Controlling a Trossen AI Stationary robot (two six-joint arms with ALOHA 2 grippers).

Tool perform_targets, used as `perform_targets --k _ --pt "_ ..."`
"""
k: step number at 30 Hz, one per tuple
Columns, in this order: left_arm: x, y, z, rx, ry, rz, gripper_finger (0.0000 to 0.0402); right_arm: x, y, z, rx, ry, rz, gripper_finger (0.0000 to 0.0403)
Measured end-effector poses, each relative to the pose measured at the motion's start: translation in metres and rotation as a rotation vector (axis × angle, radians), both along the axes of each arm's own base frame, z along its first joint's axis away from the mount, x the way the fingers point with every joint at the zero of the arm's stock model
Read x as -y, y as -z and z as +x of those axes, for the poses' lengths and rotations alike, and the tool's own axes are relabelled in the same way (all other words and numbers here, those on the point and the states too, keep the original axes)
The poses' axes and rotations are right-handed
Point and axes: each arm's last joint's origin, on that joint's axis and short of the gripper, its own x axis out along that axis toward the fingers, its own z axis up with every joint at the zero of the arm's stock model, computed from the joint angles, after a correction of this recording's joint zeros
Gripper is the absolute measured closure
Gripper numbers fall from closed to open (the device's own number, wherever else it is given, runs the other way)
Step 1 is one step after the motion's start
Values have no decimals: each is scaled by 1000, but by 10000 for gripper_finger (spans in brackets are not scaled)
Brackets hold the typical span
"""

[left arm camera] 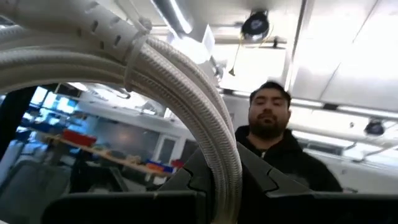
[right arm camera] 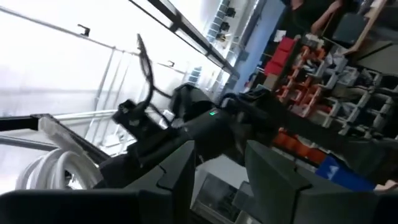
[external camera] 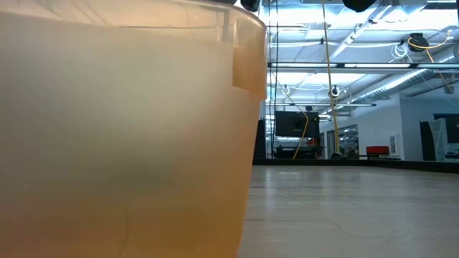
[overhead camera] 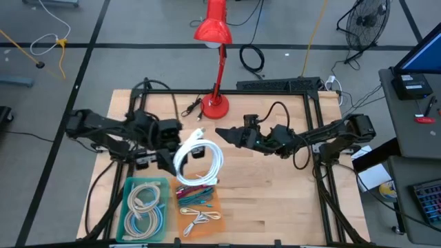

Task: Pick & Place USB Port
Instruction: Put the white USB cable into the orange bin

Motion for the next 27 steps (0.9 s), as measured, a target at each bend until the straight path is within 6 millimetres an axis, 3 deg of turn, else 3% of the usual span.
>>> perform_targets --k 10,19,23,27 --pt "-31 26 32 -120 8 -53 367 -17 -24 0 62 -38 -44 272" --pt "-56 24 31 -185 27 -105 356 -25 -29 1 42 -43 -76 272" --pt "-58 24 31 -244 71 -109 327 -28 -27 2 25 -58 -83 273" --pt "-58 25 31 -267 90 -108 341 -29 -27 2 23 -63 -84 273"
